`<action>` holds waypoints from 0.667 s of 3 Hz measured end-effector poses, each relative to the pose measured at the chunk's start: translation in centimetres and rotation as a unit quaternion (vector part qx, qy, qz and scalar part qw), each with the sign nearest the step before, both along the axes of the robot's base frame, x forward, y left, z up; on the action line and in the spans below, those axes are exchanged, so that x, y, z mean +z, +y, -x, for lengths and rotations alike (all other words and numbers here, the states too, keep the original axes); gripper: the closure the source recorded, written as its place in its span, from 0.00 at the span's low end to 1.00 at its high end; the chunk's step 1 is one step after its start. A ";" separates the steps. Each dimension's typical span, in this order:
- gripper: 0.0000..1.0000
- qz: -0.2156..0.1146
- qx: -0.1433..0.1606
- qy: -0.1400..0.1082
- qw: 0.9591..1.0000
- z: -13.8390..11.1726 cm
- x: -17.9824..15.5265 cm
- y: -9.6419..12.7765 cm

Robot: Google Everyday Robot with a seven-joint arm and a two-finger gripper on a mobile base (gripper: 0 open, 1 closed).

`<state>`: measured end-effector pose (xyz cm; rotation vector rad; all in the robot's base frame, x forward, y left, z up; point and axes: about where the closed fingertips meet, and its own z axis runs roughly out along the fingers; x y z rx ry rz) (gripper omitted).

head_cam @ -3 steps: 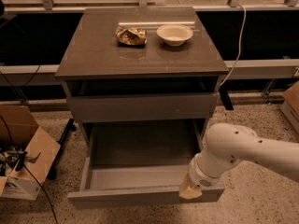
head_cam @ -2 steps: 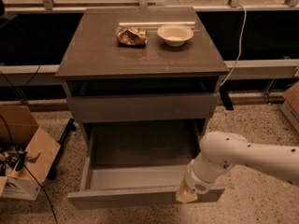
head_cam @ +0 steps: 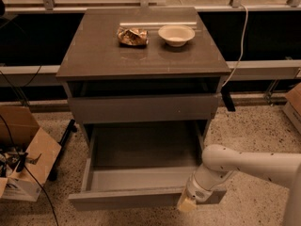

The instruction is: Close middle drawer

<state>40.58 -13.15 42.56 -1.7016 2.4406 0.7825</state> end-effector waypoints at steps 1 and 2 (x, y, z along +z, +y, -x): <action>1.00 -0.007 -0.005 0.011 1.000 -0.4 -1.5 0.2; 1.00 -0.007 -0.005 0.011 1.000 -0.5 -1.5 0.2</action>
Offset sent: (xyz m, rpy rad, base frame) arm 0.0737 0.0125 -0.0588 0.1042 0.0069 -0.0654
